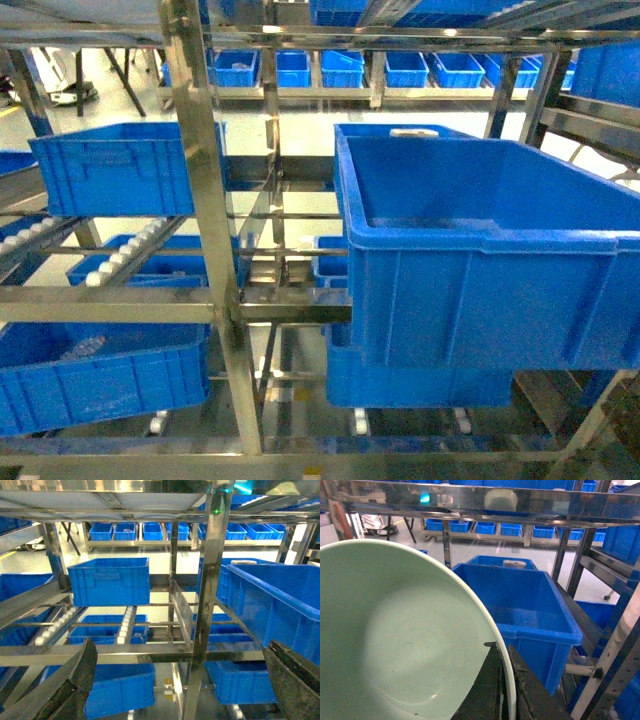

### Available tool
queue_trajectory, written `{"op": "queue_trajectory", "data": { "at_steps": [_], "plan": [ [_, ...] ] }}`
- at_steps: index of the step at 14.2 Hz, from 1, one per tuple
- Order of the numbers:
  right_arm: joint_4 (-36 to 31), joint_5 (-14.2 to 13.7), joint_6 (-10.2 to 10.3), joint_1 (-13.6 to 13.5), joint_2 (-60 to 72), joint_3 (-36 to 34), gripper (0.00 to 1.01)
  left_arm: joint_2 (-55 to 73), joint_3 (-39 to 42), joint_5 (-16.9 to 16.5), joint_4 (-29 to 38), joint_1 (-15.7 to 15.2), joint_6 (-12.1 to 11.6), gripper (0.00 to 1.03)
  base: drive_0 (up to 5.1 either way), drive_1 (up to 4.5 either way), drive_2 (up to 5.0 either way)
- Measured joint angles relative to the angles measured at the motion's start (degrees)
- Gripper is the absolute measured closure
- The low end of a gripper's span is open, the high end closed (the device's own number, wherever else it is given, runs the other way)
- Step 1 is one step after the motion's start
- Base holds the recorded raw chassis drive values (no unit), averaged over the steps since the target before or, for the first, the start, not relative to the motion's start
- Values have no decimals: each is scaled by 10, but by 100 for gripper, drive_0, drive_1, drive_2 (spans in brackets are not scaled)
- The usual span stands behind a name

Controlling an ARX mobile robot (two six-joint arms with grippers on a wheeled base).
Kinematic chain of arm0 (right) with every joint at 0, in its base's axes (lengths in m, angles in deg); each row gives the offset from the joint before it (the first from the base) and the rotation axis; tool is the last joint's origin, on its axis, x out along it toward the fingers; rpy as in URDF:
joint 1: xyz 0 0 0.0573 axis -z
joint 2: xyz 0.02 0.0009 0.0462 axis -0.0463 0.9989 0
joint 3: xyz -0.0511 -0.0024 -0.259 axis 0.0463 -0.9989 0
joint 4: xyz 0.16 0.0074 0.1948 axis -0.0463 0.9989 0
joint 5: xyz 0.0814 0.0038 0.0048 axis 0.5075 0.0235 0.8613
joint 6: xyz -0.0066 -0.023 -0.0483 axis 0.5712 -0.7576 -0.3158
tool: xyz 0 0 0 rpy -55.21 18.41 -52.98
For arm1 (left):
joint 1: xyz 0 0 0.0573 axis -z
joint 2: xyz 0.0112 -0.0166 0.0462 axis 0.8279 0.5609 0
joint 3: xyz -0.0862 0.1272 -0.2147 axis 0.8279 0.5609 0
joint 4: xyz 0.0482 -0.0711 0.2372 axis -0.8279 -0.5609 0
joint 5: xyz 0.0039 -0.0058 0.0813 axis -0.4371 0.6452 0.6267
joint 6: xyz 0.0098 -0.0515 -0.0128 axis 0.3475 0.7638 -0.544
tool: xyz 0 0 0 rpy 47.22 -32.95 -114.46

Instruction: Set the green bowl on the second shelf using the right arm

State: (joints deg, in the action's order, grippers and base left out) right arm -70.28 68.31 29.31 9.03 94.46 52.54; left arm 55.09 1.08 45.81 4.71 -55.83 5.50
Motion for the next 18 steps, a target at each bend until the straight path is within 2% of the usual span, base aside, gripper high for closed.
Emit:
{"op": "queue_trajectory", "data": {
  "at_steps": [10,16,17,18],
  "plan": [
    [-4,0,0,0,0,0,99,0,0,1,4,0,0,5,-3,386,-392],
    [-2,0,0,0,0,0,99,0,0,0,2,0,0,5,0,0,0],
    [-16,2,-6,-5,10,-1,99,0,0,0,2,0,0,5,0,0,0],
    [-79,-3,-17,-17,65,-14,99,0,0,0,2,0,0,5,0,0,0]
  ]
}}
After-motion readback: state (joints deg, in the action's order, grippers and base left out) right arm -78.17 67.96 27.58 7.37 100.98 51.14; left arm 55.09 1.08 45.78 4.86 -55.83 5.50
